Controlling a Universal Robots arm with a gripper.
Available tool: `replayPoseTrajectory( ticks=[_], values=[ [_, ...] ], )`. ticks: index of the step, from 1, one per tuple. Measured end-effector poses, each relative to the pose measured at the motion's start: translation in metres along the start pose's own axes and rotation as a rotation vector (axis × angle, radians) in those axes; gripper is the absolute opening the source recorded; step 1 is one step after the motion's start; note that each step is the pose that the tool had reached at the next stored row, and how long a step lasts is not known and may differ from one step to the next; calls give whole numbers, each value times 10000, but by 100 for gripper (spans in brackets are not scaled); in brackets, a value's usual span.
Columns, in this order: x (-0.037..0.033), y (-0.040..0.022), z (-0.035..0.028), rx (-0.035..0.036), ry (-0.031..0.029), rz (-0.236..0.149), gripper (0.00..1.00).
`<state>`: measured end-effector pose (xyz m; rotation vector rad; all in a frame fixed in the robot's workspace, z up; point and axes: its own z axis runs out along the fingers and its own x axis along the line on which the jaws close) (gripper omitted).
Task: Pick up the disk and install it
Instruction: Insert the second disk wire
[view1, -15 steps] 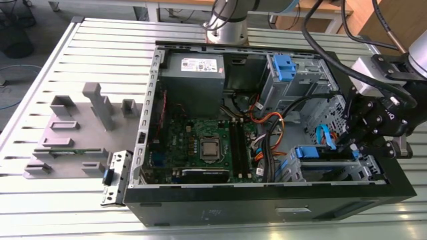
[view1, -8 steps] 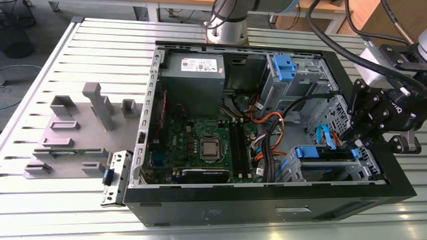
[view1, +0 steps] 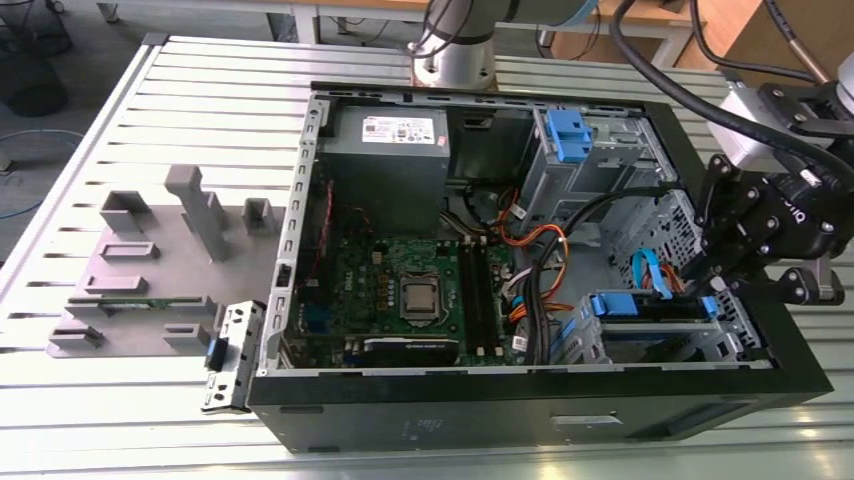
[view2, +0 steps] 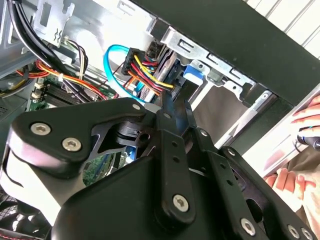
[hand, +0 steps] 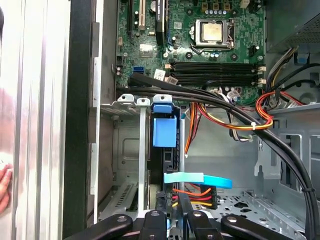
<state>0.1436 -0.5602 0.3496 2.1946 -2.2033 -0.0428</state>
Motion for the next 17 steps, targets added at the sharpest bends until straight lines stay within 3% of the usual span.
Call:
replayPoseTrajectory(
  ticks=[3, 17],
  values=[
    [1, 34, 5, 43, -3, 1, 24],
    [0, 37, -24, 45, -1, 0, 24]
  ],
)
